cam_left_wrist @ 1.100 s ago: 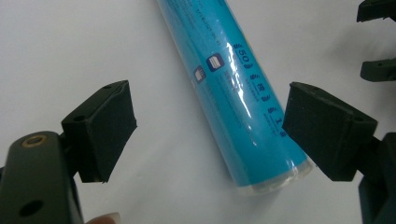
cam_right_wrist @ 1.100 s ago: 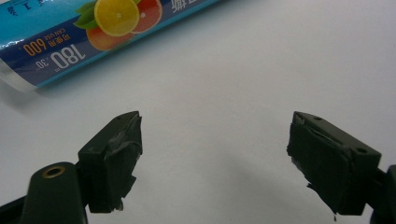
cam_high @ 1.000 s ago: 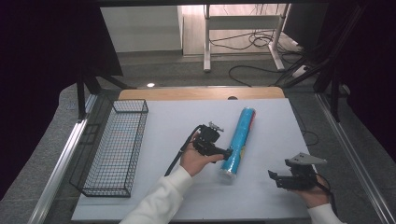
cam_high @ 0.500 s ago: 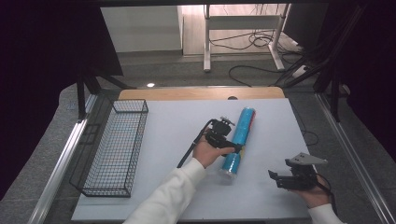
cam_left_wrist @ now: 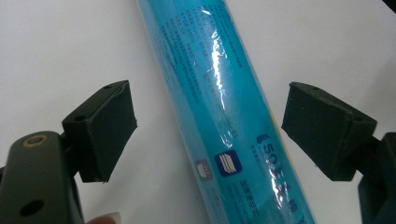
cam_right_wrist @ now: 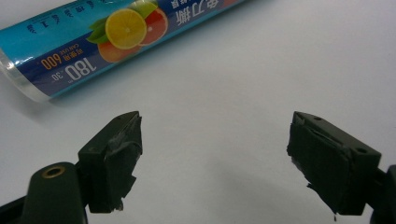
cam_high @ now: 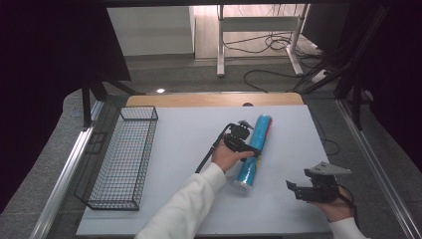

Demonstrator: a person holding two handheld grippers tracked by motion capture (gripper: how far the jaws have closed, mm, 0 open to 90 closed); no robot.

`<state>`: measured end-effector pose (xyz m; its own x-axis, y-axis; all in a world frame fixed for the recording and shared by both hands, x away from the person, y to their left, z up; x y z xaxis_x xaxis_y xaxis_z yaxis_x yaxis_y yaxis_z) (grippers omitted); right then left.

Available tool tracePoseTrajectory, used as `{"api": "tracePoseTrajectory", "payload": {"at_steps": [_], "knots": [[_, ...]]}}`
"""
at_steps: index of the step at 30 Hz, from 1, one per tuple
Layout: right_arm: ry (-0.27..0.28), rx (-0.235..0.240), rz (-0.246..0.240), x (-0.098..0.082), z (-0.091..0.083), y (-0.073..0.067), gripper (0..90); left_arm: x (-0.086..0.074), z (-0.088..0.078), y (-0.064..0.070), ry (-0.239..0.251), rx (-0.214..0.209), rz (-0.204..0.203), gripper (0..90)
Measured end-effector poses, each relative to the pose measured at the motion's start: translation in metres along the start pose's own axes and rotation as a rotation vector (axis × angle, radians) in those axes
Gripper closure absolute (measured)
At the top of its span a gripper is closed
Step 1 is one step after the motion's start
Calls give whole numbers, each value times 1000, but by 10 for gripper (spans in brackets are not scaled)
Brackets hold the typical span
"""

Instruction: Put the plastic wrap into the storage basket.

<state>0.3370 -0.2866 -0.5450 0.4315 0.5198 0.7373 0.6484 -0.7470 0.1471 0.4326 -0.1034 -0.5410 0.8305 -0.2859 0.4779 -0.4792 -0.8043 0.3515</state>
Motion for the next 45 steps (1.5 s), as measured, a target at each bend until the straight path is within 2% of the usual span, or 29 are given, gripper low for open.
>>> {"api": "tracePoseTrajectory", "payload": {"at_steps": [10,16,25,27,30,33,38,40,45], "knots": [[4,0,-6,1,-1,0,182,4,15,1,-19,11,-1,170],[0,-3,-9,1,-1,0,182,5,20,-1,-34,-8,-21,166],[-5,-4,-11,0,1,0,182,12,26,4,-50,15,-18,172],[-7,-6,-13,-1,1,0,182,13,31,5,-55,25,-27,171],[-9,-6,-11,-2,1,1,182,11,39,6,-85,18,-46,178],[-11,-8,-11,-3,1,1,182,6,46,5,-118,26,-47,203],[-17,-12,-8,-5,2,3,182,5,50,6,-139,0,-77,220],[-21,-13,-12,-5,3,3,182,4,51,7,-153,-22,-115,232],[-29,-17,-15,-6,4,3,182,3,54,9,-164,-23,-138,242]]}}
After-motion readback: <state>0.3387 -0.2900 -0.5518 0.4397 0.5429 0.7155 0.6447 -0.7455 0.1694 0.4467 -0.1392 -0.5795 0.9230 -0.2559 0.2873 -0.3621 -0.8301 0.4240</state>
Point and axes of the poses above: each handheld gripper's, and its own axes: z roughly forward along the jaws, x roughly out of its top, y roughly to its right, the point moved 9 cm from there along z, roughly forward along the jaws, and after that the axes turned 11 degrees about -z, right-handed, at the moved point
